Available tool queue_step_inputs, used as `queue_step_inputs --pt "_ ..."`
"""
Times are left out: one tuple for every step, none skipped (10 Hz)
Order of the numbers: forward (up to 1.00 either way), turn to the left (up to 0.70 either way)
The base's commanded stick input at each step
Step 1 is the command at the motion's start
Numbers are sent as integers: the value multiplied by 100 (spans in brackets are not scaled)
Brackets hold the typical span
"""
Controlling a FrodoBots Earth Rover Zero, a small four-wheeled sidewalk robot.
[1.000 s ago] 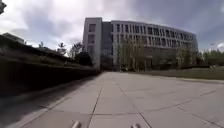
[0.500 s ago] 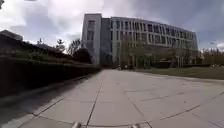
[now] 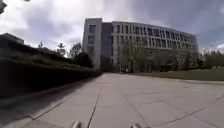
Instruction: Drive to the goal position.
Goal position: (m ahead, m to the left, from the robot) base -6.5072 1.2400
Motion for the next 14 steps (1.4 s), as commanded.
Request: queue_step_inputs --pt "70 0" --pt "70 0" --pt "70 0" --pt "70 0" --pt "70 0" --pt "70 0" --pt "70 0" --pt "70 0" --pt "70 0" --pt "70 0" --pt "70 0" --pt "70 0" --pt "70 0" --pt "70 0"
